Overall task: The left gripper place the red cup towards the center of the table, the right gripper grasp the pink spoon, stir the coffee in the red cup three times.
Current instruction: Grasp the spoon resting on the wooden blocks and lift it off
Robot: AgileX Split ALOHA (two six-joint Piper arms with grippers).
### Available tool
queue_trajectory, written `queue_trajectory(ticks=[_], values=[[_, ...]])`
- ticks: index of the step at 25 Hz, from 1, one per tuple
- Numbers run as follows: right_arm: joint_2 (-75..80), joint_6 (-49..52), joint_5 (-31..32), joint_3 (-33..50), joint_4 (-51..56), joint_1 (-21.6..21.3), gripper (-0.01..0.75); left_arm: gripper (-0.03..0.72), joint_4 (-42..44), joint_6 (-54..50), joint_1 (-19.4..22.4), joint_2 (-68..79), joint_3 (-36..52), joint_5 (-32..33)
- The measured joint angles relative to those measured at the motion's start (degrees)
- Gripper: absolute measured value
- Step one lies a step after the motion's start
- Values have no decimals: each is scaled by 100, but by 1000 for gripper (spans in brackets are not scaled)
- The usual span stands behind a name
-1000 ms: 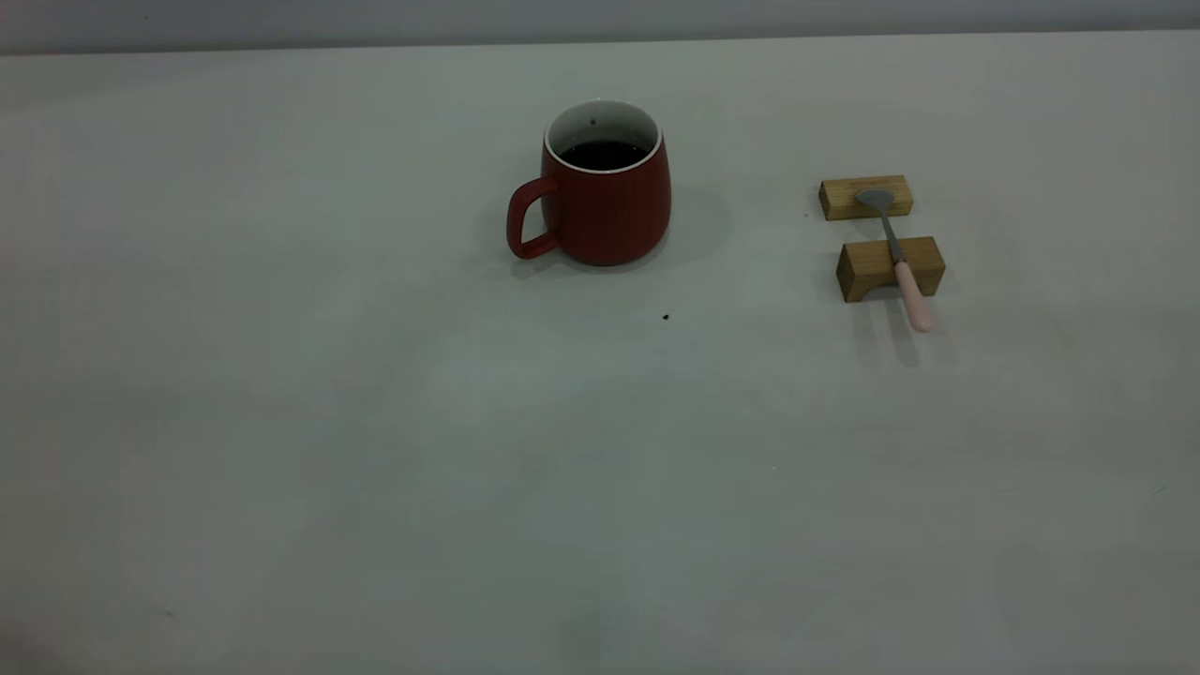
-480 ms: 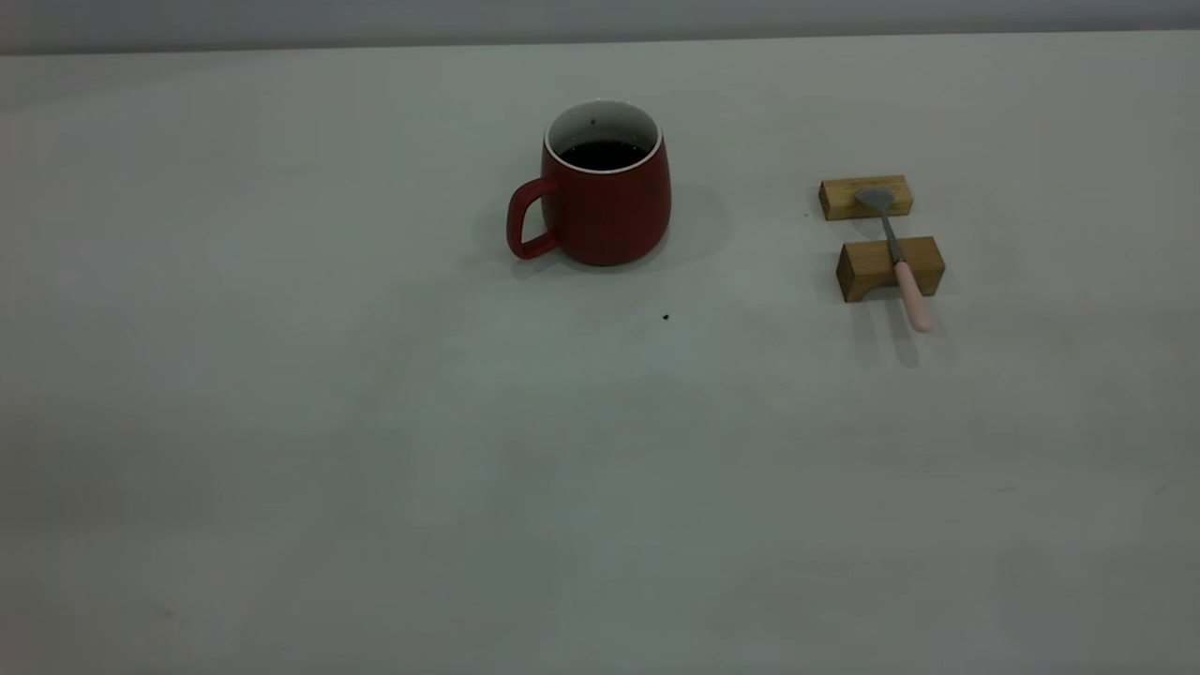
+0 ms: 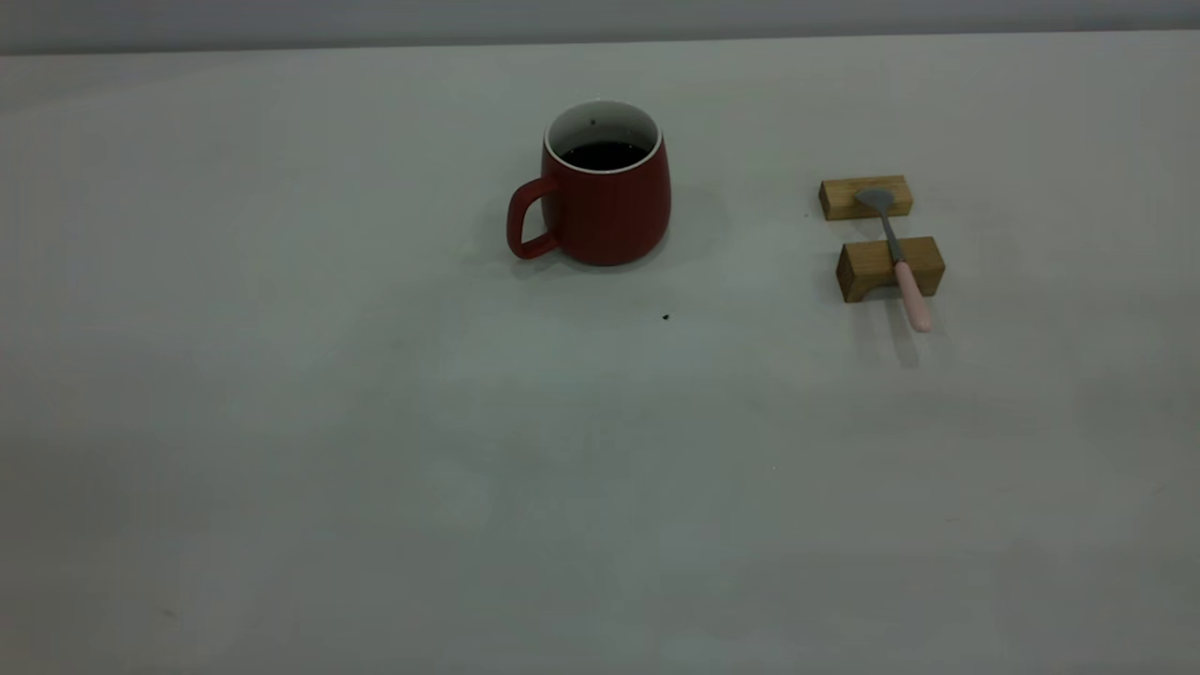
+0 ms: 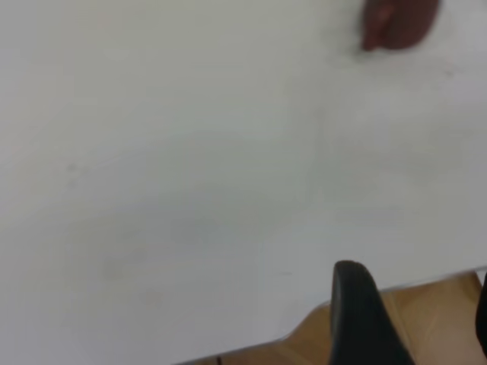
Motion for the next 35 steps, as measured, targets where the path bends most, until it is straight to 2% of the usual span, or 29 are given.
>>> queue_trajectory(ticks=[5,9,13,18,21,23,29,31,35], values=[[1422,-274,-1417,0,353,0,303,443,0,0,230,0,0,0],[2823,-993,-2472,0,1114,0,345,443,0,0,232,0,0,0],[4167,-2005,-3231,-26,2150,0,402,443,0,0,232,0,0,0],[5838,-3728,-3379,-513,3632,0,535,443,0,0,232,0,0,0],[6832,-4553,-3192,-939,4461,0,572,443,0,0,232,0,0,0],[7412,-4757,-3100,-1247,4767,57,579,443,0,0,232,0,0,0],[9082,-4324,-2902,-2195,4514,535,580,443,0,5,232,0,0,0],[9593,-3876,-2826,-2511,3980,760,580,443,0,5,232,0,0,0],[10373,-2342,-2573,-3176,2577,978,580,443,0,5,232,0,0,0]])
